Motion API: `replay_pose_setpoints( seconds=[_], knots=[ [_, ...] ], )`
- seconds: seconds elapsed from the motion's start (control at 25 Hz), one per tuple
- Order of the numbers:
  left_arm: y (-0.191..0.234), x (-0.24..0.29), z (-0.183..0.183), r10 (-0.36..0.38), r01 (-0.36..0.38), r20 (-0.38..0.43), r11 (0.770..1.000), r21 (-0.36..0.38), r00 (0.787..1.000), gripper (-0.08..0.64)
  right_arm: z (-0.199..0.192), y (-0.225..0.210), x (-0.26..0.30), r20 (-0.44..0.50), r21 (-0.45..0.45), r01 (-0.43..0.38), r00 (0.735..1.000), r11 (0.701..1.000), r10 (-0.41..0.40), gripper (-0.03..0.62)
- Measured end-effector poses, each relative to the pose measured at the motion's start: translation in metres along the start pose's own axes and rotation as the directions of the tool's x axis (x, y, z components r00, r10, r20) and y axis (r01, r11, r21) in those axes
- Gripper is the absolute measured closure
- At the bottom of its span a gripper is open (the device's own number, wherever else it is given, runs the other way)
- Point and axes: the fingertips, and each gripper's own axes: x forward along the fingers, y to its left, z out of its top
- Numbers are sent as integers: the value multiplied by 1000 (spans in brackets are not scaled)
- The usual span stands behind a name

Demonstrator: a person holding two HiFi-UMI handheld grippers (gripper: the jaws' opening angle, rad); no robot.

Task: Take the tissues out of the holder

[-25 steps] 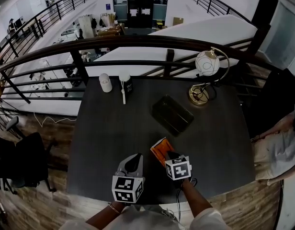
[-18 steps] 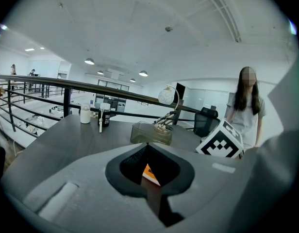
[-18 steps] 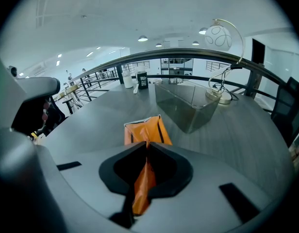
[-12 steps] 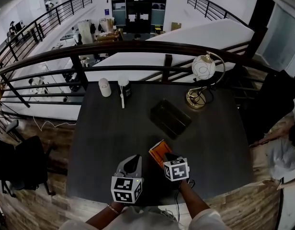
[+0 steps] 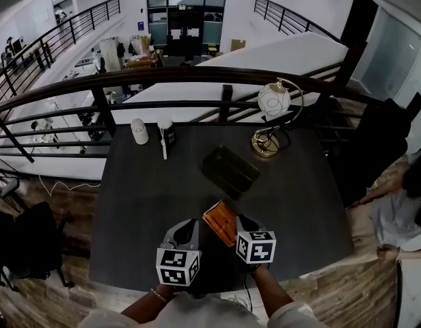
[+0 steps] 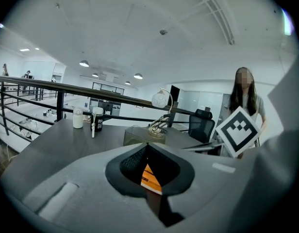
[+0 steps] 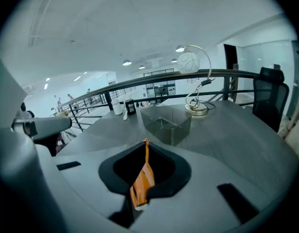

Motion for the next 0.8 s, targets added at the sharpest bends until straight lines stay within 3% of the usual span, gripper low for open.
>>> replay_pose_setpoints(
  seconds=[0.24, 0.48, 0.8],
  knots=[
    [-7, 4, 8, -17, 17, 17, 1000, 14, 1000, 551, -2, -23, -37, 68, 180, 68, 994, 981, -81, 571],
    [-11, 8, 15, -17, 16, 30, 1000, 21, 999, 551, 2, -26, -54, 90, 166, 109, 988, 980, -125, 584],
    [-16, 12, 17, -27, 26, 26, 999, 32, 999, 551, 12, -17, -56, 104, 150, 104, 987, 983, -120, 584]
  ],
)
